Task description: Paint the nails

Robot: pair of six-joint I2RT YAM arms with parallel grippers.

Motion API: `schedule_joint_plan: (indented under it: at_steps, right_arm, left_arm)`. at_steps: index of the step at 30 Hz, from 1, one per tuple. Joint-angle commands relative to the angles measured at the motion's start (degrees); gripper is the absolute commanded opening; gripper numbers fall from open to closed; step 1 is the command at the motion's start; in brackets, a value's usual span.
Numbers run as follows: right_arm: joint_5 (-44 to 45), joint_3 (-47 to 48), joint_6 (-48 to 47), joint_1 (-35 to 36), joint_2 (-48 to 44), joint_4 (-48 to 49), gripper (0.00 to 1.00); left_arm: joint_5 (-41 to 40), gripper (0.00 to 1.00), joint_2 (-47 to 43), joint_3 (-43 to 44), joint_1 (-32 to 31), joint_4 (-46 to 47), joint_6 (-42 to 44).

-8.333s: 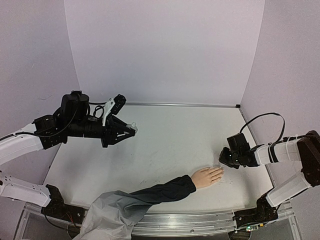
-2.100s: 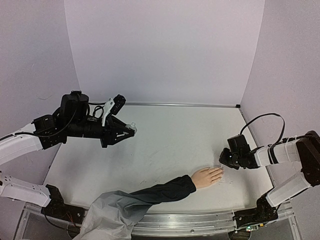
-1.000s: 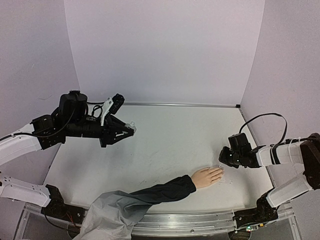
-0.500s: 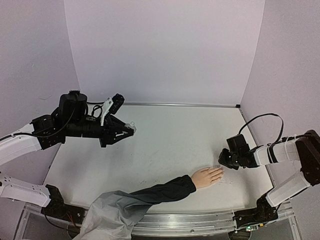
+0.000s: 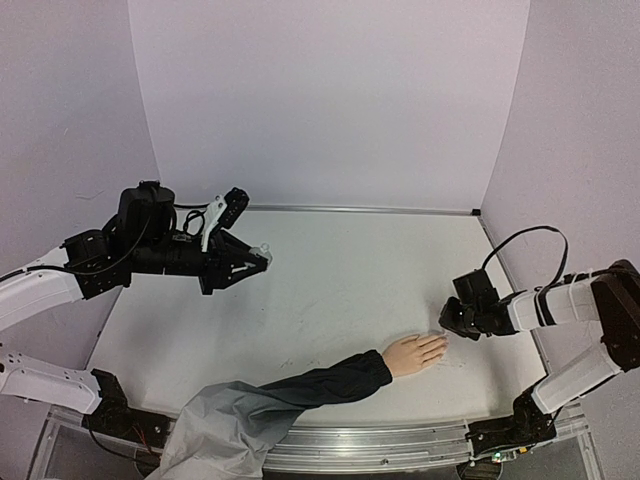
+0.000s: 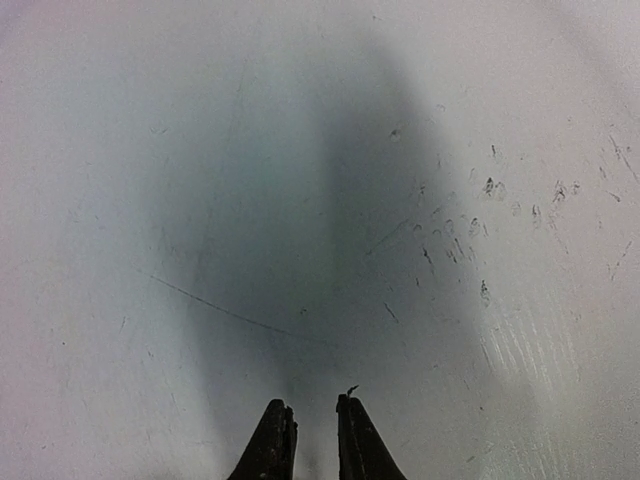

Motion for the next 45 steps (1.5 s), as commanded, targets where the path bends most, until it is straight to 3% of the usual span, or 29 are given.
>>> schedule_joint_plan:
  at_steps: [1,6,12,14,19,24,33,45]
  right_arm:
    - [1.5,2.8,-0.1,0.4,-7.2,-4.0,0.0]
    - [-4.9,3.7,-5.6,0.4,-18.5,-4.0,0.0]
    - [-31.5,8.5,-14.8,2.0,-21.5,8.1,0.0]
    - [-35.1,12.3,-16.4,6.0,-19.3,9.0,0.0]
    - [-32.6,26.4,-20.9,18.8,-9.0,5.2,0.0]
    - [-28.7,36.2,-21.8,26.6,-1.7,5.4,0.0]
    - [-29.0,46.7,-23.7,32.8,4.5,5.9,0.0]
    - [-25.8,50.5,-22.4,34.9,9.3,9.8,0.0]
  left_arm:
    - [-0.7,0.0,-0.6,2.2,0.1,0.9,1.2]
    - [0.2,0.0,-0.2,2.0,0.1,1.1,1.2]
    - [2.8,0.0,0.8,1.4,0.1,2.9,2.8]
    - [4.1,0.0,1.1,0.9,0.1,3.5,4.0]
    - [8.1,0.0,2.1,-0.1,0.1,3.7,7.0]
    - [7.5,0.0,1.6,-1.7,0.0,3.7,8.8]
    - [5.1,0.0,0.6,-2.8,0.0,3.7,10.2]
    - [5.4,0.0,1.2,-2.7,0.0,3.6,9.8]
